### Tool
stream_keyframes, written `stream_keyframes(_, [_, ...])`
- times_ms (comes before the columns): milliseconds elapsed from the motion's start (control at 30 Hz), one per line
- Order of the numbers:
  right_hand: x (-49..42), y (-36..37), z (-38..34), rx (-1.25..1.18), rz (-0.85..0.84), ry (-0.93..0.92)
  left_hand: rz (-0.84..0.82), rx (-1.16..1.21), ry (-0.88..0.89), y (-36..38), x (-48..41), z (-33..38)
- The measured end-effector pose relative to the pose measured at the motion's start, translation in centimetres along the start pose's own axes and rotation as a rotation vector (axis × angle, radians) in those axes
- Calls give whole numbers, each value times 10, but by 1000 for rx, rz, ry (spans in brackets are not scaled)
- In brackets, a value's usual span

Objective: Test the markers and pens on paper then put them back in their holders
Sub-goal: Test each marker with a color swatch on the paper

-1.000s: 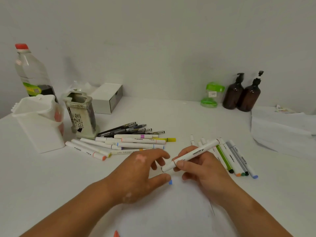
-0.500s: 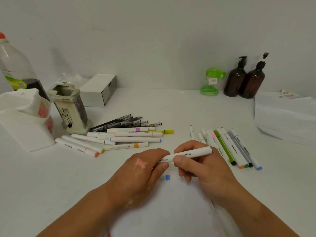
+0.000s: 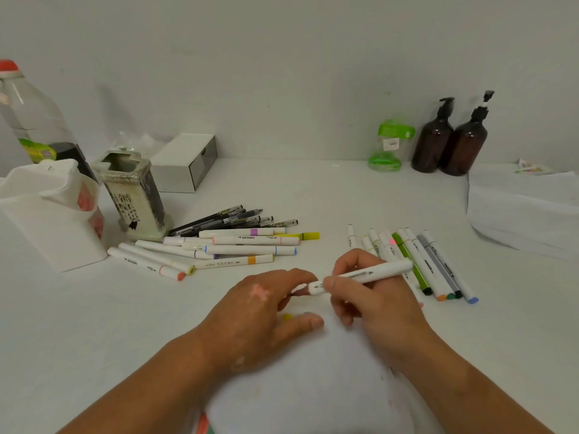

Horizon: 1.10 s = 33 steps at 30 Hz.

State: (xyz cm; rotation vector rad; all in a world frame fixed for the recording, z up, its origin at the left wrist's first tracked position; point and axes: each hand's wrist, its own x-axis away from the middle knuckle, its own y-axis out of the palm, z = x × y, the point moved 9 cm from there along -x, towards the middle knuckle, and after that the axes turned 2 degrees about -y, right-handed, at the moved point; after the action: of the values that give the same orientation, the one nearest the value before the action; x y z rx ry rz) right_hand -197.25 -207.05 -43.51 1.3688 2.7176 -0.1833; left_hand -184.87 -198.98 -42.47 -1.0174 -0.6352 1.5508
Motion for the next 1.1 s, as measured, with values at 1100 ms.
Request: stream_keyframes(1100, [5, 8, 19, 458, -41, 150, -205, -128, -146, 20, 4, -38])
